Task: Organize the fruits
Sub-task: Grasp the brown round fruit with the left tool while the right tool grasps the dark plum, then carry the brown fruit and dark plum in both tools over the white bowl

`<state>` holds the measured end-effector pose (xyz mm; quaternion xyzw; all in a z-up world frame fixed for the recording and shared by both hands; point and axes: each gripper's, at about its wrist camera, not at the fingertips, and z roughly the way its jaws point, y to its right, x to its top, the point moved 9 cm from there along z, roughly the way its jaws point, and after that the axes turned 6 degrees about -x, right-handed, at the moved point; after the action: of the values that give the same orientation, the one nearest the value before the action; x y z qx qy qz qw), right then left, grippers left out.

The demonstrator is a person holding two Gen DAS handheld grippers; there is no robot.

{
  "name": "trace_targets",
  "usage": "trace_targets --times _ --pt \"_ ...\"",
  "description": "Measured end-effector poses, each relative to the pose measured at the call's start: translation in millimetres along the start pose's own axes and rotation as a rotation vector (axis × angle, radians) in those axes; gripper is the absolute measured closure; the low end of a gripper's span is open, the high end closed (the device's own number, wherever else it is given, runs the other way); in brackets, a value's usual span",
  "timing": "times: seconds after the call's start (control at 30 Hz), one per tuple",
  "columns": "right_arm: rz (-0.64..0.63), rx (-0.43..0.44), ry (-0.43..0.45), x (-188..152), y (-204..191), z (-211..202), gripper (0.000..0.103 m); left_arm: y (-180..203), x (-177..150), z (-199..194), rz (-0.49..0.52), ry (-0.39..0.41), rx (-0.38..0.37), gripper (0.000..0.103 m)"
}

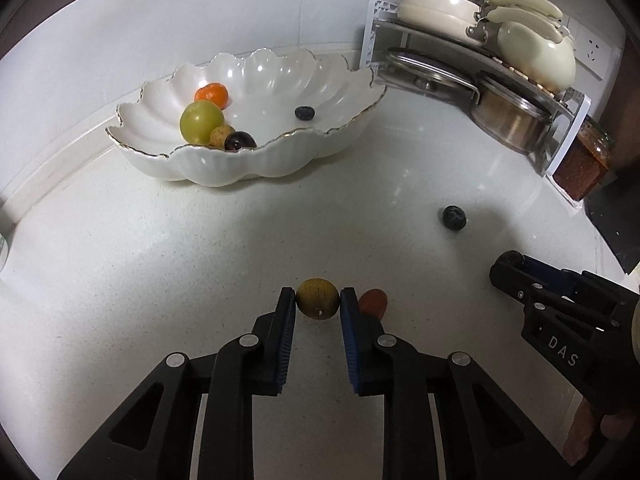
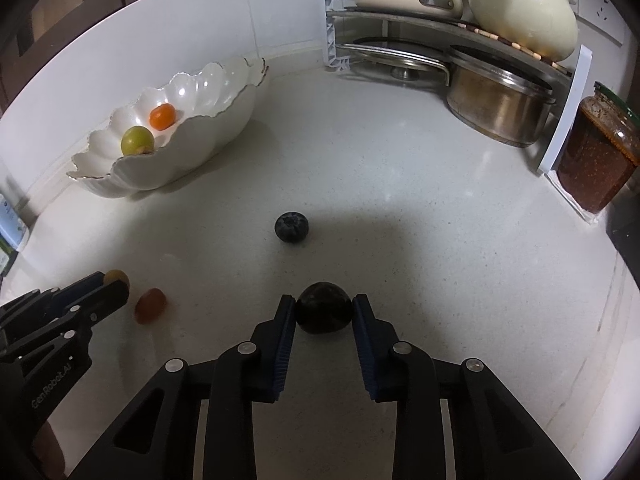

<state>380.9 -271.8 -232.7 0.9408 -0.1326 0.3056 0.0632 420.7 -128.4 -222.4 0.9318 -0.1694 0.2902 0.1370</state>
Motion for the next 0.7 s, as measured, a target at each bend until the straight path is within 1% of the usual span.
trace_targets --times 0.2,0.37,0.7 --pt "-0.002 0.006 0.025 4 -3 -11 0.073 0 2 -9 -0.005 0.014 -0.009 0.079" --pt "-0.007 0.012 0.051 8 -8 -23 0.073 -4 5 -21 -0.004 0.041 -0.004 0.079" --pt "-0.023 0.033 0.121 18 -21 -53 0.073 -9 15 -53 -0.002 0.119 0.009 0.079"
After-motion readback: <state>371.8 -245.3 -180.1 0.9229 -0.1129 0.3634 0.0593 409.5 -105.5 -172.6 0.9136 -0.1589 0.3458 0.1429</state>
